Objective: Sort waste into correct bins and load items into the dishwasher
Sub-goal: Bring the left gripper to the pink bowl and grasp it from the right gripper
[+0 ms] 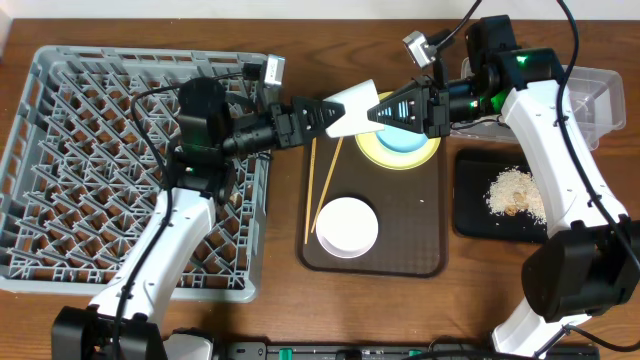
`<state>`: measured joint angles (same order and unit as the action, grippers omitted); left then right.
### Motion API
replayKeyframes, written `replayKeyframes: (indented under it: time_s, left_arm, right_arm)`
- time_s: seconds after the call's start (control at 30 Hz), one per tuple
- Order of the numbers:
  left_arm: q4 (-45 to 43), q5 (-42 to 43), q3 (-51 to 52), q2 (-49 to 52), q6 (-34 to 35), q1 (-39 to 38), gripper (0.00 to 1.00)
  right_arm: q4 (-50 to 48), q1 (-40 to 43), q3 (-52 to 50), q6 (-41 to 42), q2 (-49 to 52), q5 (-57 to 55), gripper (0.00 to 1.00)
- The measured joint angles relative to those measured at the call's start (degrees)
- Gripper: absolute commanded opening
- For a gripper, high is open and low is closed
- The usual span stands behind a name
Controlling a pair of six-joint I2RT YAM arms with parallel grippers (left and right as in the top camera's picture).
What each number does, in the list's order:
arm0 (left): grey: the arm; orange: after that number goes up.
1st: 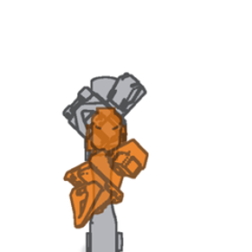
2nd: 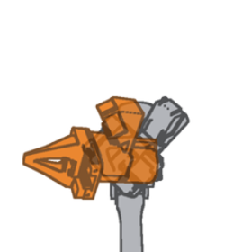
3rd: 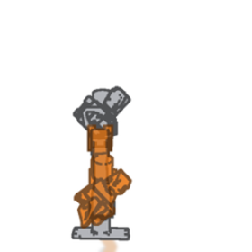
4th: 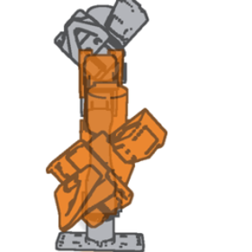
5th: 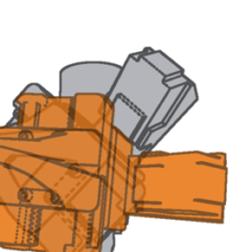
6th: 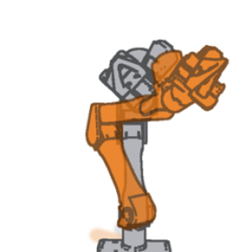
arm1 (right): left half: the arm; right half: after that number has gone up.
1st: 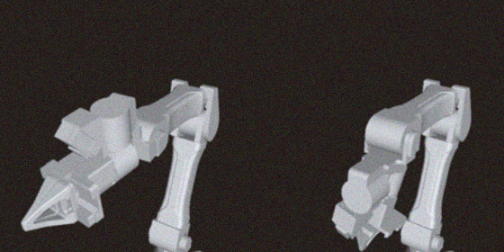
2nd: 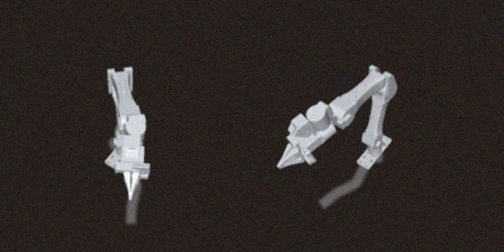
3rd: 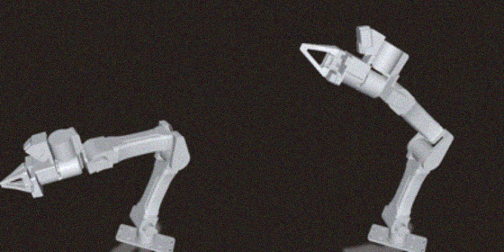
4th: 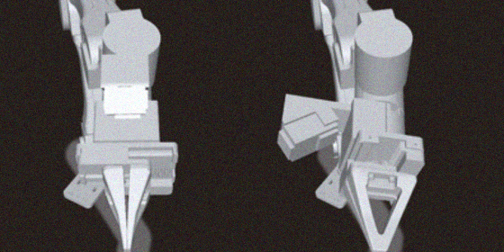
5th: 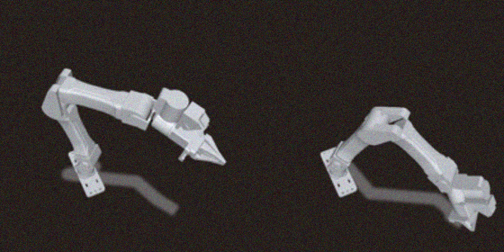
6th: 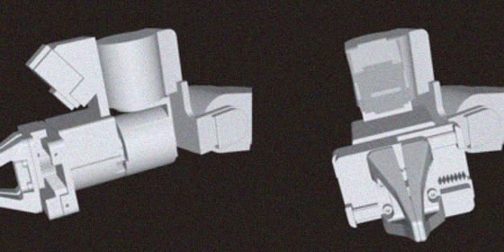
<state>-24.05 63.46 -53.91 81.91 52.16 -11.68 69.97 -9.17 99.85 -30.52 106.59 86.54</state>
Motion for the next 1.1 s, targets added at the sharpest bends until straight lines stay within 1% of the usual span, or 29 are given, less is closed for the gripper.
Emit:
replayKeyframes:
  time_s: [0.13,0.27,0.33,0.43,0.7,0.87,1.03,1.07,1.1]
  left_arm:
    - [-4.57,0.63,0.00,0.09,1.95,-1.60,0.88]
    - [-7.21,0.94,0.02,0.35,4.15,-2.10,0.87]
    - [-8.15,1.07,0.02,0.46,5.18,-2.27,0.83]
    - [-8.41,1.11,0.04,0.50,6.32,-2.43,0.81]
    - [-9.42,1.97,0.04,0.63,7.89,-2.51,0.80]
    - [-12.66,2.21,0.20,1.29,9.03,-2.51,0.81]
    - [-13.51,2.91,0.20,1.31,10.12,-2.54,0.81]
    - [-13.53,3.26,0.20,1.31,10.29,-2.58,0.82]
    - [-13.53,3.48,0.20,1.31,10.45,-2.62,0.84]
  right_arm:
    - [0.04,-0.50,0.00,0.02,-0.07,0.76,0.01]
    - [0.04,-0.50,0.11,0.15,-0.24,1.60,0.01]
    - [0.04,-0.50,0.17,0.17,-0.35,1.95,0.01]
    - [0.13,-0.50,0.17,0.20,-0.59,2.21,0.01]
    - [0.28,-0.50,0.22,0.39,-0.92,2.23,0.01]
    - [0.24,-0.52,0.48,0.61,-1.03,2.23,0.01]
    - [0.24,-1.42,0.55,0.61,-1.55,2.21,0.01]
    - [0.24,-1.73,0.55,0.63,-1.55,2.21,0.01]
    - [0.24,-2.05,0.55,0.61,-1.55,2.21,0.01]
